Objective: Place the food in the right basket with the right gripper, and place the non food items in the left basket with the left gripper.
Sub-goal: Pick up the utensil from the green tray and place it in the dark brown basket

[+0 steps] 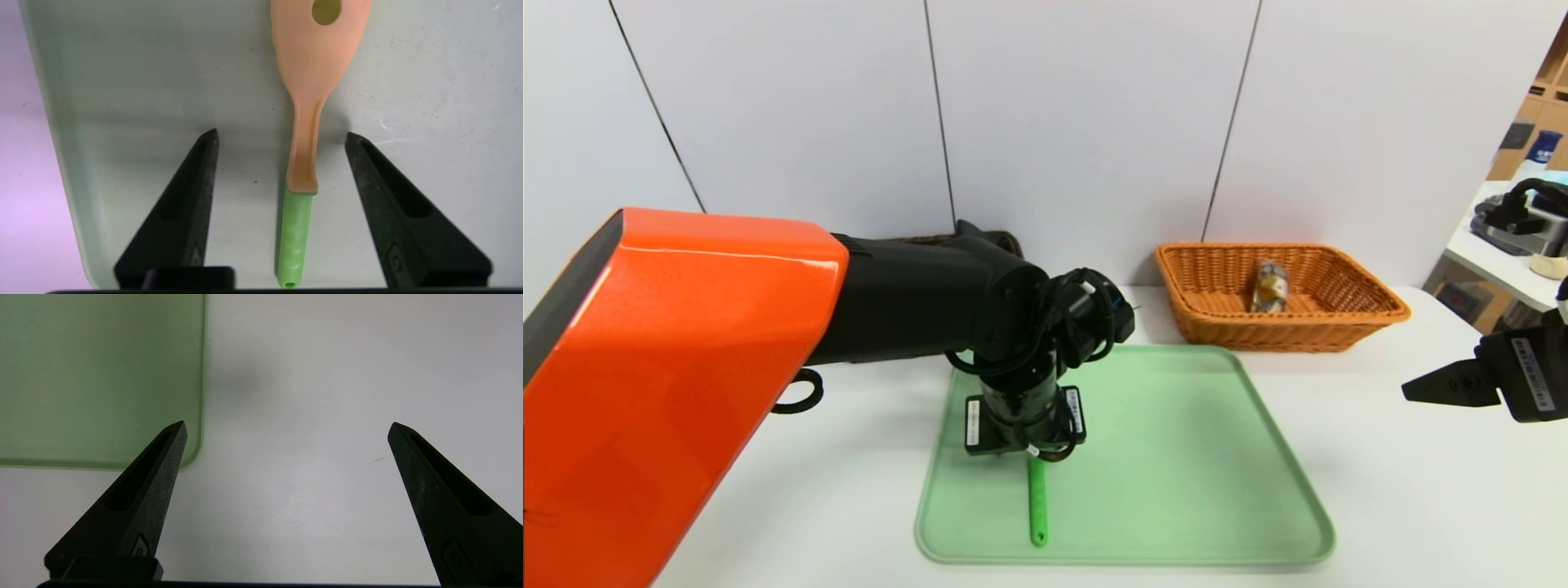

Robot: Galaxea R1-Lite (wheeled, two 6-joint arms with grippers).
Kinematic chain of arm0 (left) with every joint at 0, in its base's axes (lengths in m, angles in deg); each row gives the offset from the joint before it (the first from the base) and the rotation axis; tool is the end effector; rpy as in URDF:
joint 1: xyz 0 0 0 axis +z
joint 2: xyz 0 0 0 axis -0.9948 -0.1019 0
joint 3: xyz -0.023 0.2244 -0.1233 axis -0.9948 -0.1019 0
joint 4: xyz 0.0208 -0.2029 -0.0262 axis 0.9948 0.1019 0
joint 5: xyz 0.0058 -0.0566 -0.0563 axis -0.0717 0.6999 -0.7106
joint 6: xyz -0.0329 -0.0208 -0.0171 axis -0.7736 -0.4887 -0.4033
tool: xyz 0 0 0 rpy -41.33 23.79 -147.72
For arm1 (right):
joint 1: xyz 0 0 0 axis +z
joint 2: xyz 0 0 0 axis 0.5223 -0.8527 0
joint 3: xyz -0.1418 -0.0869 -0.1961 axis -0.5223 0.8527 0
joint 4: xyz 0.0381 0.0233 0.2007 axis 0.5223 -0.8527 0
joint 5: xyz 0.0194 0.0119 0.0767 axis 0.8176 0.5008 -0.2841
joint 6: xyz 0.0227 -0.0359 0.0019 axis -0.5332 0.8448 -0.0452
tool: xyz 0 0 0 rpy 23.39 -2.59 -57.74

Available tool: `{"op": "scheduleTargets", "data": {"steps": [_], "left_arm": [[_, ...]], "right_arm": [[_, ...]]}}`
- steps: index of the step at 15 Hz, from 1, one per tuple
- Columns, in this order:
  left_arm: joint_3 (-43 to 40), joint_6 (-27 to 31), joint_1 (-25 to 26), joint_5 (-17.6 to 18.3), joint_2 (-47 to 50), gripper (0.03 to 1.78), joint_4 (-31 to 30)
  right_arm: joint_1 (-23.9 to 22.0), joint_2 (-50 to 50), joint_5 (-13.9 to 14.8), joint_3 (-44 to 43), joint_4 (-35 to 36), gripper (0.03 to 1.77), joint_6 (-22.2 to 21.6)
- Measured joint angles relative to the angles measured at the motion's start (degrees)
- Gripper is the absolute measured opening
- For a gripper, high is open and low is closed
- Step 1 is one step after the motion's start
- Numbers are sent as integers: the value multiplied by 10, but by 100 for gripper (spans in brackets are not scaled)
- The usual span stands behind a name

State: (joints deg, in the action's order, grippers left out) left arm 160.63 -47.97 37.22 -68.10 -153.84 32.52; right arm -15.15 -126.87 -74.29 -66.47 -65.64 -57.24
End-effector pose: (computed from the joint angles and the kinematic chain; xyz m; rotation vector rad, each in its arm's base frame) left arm 0.2764 -0.2816 0.0938 -0.1500 1.1738 -0.0070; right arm 0.2074 0.0507 0.2146 -0.1158 0.8874 -0.0014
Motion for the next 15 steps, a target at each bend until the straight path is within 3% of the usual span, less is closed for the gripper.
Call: {"op": "scheduleTargets", "data": {"steps": [3, 4, 5, 15], "left_arm": [[2, 0, 0, 0, -1, 74, 0], [2, 0, 0, 0, -1, 29, 0], [2, -1, 0, 0, -1, 8, 0], [35, -12, -1, 1, 3, 8, 14]], "right_arm": [[0, 0, 0, 0, 0, 170, 0], [0, 0, 0, 0, 0, 170, 0], [0, 0, 0, 0, 0, 170, 0], [0, 8, 0, 8, -1, 170, 1]]}}
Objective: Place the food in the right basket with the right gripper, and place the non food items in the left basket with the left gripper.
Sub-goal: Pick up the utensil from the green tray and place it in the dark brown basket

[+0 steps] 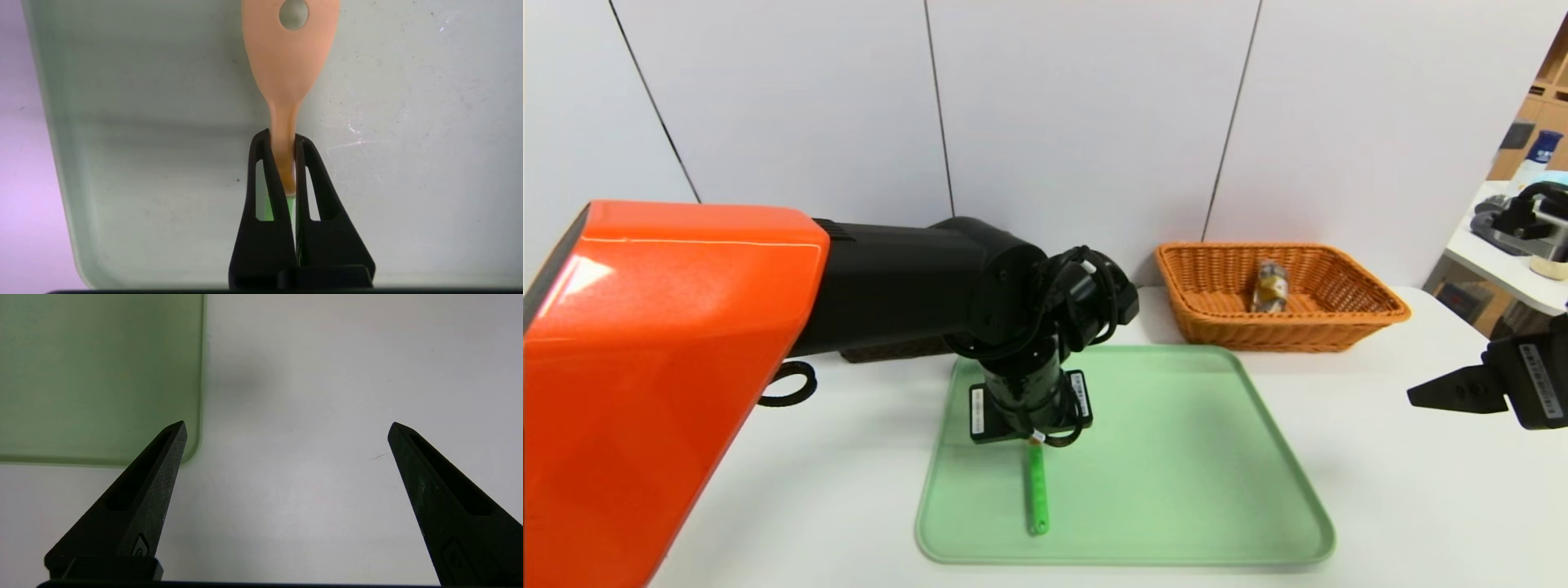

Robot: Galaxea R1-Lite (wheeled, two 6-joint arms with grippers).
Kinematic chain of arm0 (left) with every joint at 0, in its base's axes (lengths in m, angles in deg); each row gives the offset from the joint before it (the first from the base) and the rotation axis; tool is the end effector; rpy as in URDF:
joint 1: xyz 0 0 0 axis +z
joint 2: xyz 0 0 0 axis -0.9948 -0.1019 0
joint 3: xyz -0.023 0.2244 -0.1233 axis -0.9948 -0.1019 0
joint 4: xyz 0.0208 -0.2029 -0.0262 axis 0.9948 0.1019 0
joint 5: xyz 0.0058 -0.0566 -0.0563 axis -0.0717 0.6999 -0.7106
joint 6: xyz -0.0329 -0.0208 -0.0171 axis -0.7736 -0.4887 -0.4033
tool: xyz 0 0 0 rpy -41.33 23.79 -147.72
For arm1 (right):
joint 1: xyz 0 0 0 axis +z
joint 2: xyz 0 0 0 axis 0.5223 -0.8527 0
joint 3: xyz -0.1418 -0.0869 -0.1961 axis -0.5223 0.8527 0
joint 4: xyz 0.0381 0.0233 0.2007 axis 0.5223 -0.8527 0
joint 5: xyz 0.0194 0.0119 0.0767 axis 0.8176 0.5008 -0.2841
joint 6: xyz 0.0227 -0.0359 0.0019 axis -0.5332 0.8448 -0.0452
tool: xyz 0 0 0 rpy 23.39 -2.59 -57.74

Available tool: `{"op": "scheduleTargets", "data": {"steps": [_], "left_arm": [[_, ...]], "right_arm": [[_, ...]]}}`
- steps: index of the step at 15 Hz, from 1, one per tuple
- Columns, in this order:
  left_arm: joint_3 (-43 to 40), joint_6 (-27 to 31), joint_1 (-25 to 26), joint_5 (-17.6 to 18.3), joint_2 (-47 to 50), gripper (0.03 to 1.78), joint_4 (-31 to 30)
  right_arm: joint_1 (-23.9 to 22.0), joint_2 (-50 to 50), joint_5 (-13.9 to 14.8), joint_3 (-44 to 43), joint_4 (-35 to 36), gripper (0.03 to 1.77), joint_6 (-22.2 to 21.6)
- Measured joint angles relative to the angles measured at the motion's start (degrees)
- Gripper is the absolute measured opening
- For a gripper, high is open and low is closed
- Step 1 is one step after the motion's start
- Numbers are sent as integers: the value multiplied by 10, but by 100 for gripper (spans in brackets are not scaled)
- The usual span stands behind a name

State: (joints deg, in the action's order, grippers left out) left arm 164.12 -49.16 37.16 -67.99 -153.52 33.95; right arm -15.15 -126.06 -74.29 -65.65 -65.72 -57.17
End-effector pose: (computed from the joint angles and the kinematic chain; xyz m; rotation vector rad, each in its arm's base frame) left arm 0.2782 -0.2843 0.1101 -0.1947 1.1478 -0.0171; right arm 0.2038 0.0497 0.2136 -0.1174 0.8889 -0.0010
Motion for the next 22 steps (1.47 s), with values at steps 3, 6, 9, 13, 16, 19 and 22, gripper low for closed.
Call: {"op": "scheduleTargets", "data": {"steps": [3, 6, 9, 13, 16, 19, 22], "left_arm": [[29, 0, 0, 4, 6, 8, 30], [52, 0, -13, 50, 25, 8, 69], [60, 0, -31, 78, 49, 8, 81], [64, 6, -49, 115, 102, 8, 58], [64, 5, -49, 114, 131, 8, 49], [64, 16, -21, 91, 161, 8, 26], [64, 57, 46, 69, 184, 8, 3]], "right_arm": [[0, 5, 0, 5, 0, 170, 0], [0, 7, 0, 9, 0, 170, 0], [0, 12, 0, 19, 0, 170, -1], [0, 17, 0, 28, 0, 170, -1], [1, 19, 0, 31, 0, 170, -1], [1, 24, 0, 32, 0, 170, -1], [1, 27, -1, 34, 0, 170, -1]]}}
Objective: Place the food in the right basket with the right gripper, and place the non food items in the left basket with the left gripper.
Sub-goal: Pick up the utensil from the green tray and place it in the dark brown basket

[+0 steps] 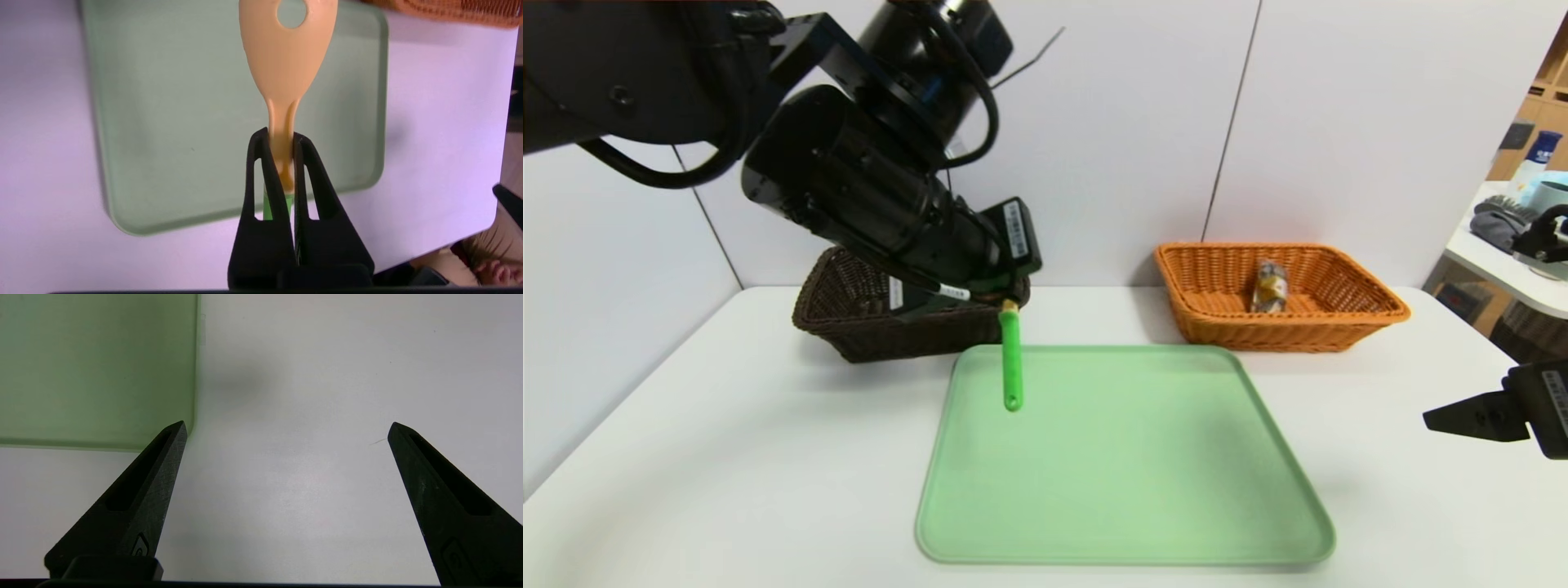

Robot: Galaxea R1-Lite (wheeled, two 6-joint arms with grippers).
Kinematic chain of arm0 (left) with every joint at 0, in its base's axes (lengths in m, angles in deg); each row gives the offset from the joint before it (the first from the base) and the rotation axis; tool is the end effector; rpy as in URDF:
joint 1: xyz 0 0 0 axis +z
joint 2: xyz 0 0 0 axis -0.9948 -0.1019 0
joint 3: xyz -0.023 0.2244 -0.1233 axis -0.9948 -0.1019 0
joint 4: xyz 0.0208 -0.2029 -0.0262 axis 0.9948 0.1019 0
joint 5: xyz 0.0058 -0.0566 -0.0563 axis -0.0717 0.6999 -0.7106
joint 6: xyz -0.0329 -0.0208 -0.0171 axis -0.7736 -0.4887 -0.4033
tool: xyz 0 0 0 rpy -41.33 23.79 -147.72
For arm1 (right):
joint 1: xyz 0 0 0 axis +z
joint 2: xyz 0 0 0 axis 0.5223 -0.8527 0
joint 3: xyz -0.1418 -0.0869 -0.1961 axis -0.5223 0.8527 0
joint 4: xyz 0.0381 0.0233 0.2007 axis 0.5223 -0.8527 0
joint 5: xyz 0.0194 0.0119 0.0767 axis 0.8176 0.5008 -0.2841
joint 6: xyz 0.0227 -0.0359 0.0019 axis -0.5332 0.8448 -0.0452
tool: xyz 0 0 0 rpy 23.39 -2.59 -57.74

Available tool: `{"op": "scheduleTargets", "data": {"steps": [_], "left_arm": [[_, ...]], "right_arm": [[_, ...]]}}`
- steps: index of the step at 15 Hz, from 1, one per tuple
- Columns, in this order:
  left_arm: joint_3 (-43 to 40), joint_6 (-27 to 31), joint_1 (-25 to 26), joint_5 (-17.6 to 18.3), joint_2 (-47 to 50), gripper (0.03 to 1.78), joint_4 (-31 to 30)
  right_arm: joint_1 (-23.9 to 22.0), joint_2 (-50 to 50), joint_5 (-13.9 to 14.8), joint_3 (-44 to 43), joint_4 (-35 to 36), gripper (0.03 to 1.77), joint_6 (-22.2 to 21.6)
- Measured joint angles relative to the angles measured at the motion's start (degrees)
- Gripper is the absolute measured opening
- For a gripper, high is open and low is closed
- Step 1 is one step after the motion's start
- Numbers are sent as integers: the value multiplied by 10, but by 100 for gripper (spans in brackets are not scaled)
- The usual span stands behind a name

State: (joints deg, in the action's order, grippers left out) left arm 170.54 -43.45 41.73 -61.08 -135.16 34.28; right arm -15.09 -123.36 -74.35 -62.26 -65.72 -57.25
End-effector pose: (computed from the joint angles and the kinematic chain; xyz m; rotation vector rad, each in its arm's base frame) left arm 0.2563 -0.2281 0.2589 -0.4226 0.8877 -0.2828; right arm 0.1921 0.0465 0.2072 -0.1193 0.9006 -0.0005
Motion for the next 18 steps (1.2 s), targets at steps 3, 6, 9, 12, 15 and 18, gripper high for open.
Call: {"op": "scheduleTargets", "data": {"steps": [3, 6, 9, 12, 15, 18], "left_arm": [[0, 19, 86, -2, 7, 8, -20], [0, 30, 167, 1, -4, 8, -45], [0, 32, 228, 2, -38, 8, -73], [0, 31, 261, 2, -77, 8, -95], [0, 30, 284, 3, -114, 8, -111], [2, 29, 305, 6, -137, 8, -128]], "right_arm": [[0, 2, 1, 1, 0, 170, 0], [0, 8, 0, 7, 0, 170, 0], [0, 13, 0, 15, 0, 170, 0], [-1, 15, 0, 17, 1, 170, 0], [-1, 15, 0, 17, 0, 170, 0], [0, 15, 0, 24, 1, 170, 0]]}}
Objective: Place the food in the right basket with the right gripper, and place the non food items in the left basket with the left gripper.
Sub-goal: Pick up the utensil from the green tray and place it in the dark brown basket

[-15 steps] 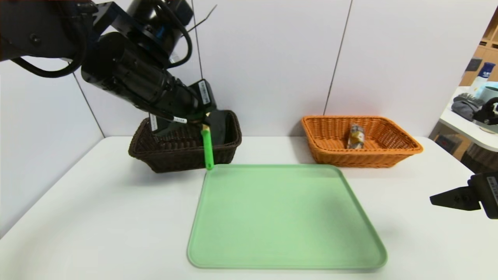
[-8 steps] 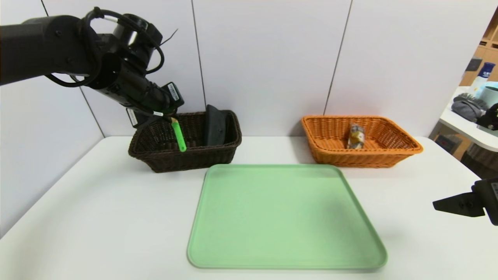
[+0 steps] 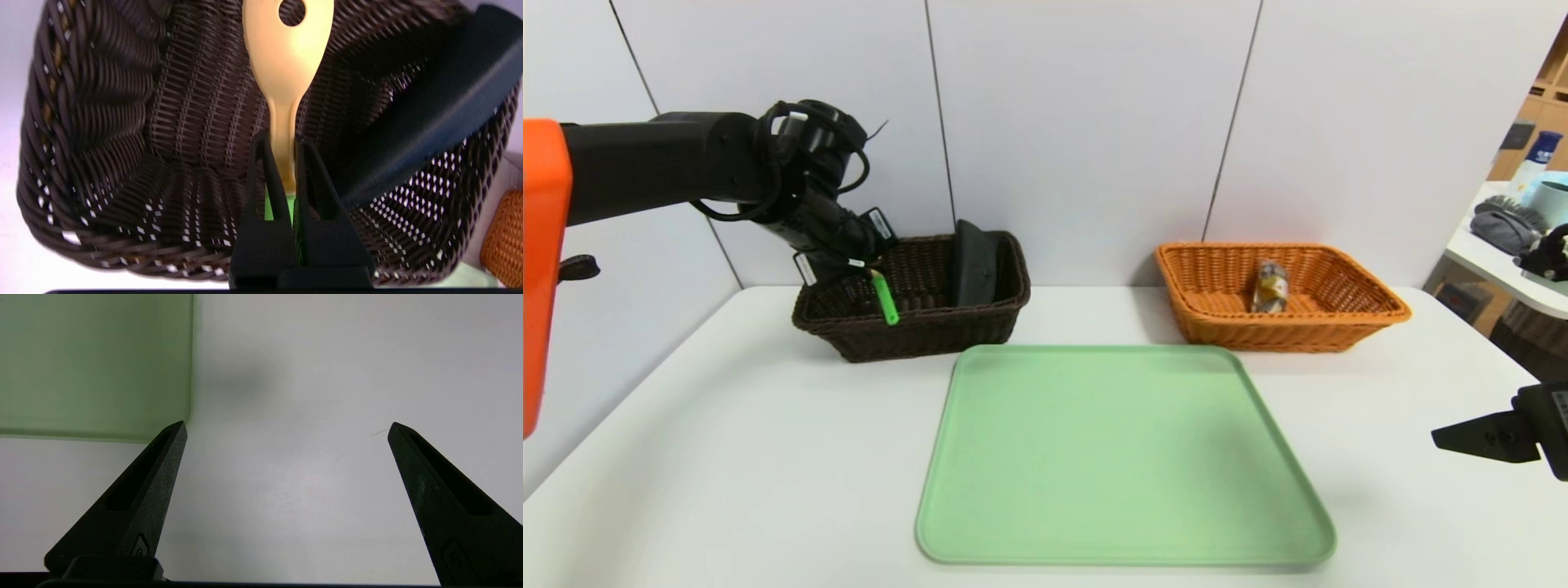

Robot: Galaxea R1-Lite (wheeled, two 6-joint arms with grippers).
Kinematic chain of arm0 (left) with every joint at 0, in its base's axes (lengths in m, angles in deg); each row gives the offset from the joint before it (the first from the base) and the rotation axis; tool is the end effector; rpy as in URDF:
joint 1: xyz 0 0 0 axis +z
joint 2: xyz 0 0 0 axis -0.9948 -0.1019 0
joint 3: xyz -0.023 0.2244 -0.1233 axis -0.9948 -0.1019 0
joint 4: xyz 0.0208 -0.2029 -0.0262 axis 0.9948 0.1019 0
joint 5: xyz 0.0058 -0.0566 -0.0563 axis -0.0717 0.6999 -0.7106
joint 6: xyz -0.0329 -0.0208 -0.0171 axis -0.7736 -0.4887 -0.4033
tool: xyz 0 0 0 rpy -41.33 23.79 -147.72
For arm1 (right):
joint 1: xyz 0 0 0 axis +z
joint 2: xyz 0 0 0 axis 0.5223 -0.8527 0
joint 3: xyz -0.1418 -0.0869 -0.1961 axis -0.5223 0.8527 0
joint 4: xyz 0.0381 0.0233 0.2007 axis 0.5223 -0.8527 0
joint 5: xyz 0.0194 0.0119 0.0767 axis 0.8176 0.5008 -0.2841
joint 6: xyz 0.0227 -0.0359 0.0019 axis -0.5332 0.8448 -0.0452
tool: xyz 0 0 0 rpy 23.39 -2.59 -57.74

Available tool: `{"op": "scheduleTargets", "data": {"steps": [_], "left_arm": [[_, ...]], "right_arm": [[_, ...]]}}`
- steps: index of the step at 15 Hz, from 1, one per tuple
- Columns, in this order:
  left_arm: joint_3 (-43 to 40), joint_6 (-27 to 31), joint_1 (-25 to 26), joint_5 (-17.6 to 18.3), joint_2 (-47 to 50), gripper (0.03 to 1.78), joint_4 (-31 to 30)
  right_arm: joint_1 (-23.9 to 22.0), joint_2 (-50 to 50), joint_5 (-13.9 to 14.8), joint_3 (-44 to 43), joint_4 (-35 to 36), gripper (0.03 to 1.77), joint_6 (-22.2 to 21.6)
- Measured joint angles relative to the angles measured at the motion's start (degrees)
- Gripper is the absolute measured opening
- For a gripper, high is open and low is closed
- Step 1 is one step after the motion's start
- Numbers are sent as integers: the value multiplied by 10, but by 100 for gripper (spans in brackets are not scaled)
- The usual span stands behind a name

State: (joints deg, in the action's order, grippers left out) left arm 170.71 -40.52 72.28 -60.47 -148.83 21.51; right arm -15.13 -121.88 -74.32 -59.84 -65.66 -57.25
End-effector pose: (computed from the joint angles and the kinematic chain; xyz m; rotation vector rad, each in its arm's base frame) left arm 0.4077 -0.0816 0.1885 -0.5925 0.7631 0.1829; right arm 0.1855 0.0444 0.2009 -0.1234 0.9153 -0.0027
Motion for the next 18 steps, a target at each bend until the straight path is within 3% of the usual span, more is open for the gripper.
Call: {"op": "scheduleTargets", "data": {"steps": [3, 14, 18], "left_arm": [[4, -2, 12, 16, -9, 8, -4], [5, -15, 20, 18, -8, 8, -20], [5, -11, 20, 19, -9, 69, -23]], "right_arm": [[0, -2, -5, 12, 1, 170, 1], [16, -14, -6, 19, 29, 170, 3], [16, -14, -6, 30, 53, 170, 5]]}}
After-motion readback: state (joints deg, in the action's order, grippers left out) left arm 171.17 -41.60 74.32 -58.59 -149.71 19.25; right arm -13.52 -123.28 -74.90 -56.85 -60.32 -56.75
